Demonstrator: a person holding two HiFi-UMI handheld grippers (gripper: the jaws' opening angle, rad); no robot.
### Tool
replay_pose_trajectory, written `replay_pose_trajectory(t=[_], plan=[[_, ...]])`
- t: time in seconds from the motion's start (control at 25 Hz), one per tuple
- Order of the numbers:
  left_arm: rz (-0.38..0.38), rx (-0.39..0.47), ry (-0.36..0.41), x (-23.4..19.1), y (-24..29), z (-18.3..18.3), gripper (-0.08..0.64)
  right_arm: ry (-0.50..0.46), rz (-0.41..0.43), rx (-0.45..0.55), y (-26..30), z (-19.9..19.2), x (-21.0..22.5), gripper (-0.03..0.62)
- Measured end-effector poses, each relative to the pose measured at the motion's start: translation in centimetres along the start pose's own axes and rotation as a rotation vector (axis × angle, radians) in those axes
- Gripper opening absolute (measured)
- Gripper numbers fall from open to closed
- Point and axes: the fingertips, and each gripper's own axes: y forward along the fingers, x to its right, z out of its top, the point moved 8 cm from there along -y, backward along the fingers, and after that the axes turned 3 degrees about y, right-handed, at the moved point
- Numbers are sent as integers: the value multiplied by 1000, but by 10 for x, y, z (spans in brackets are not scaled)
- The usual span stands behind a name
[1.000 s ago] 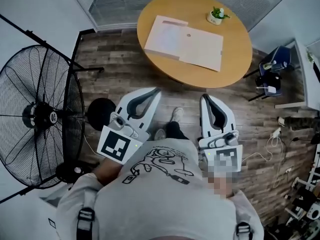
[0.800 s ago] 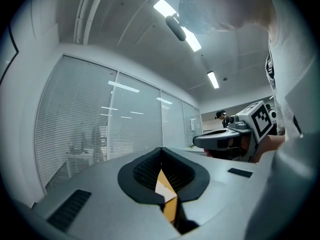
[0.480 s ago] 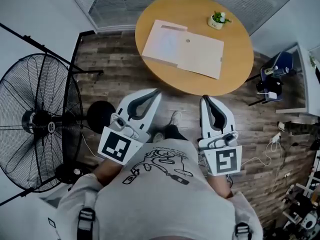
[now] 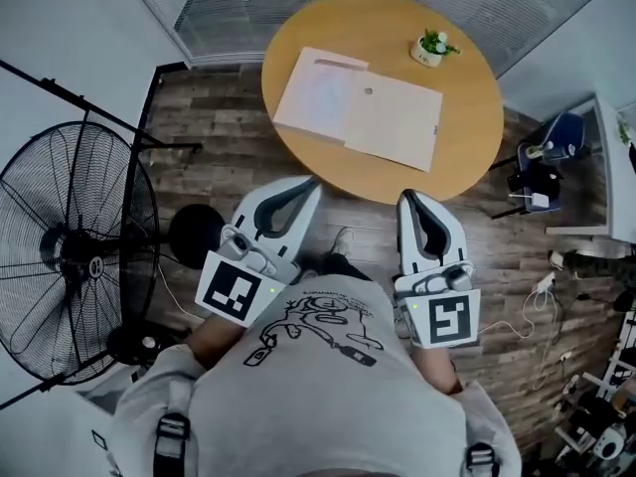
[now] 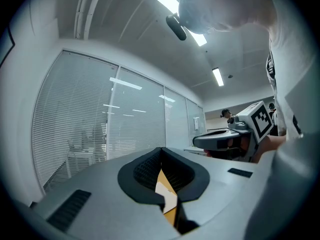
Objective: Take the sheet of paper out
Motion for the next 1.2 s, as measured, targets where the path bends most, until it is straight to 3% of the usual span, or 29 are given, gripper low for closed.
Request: replay_pose_trajectory(t=[1.2], plan=[[20,-24,-4,-11,150,-15,20,26,2,-17,56,-11,145,6]])
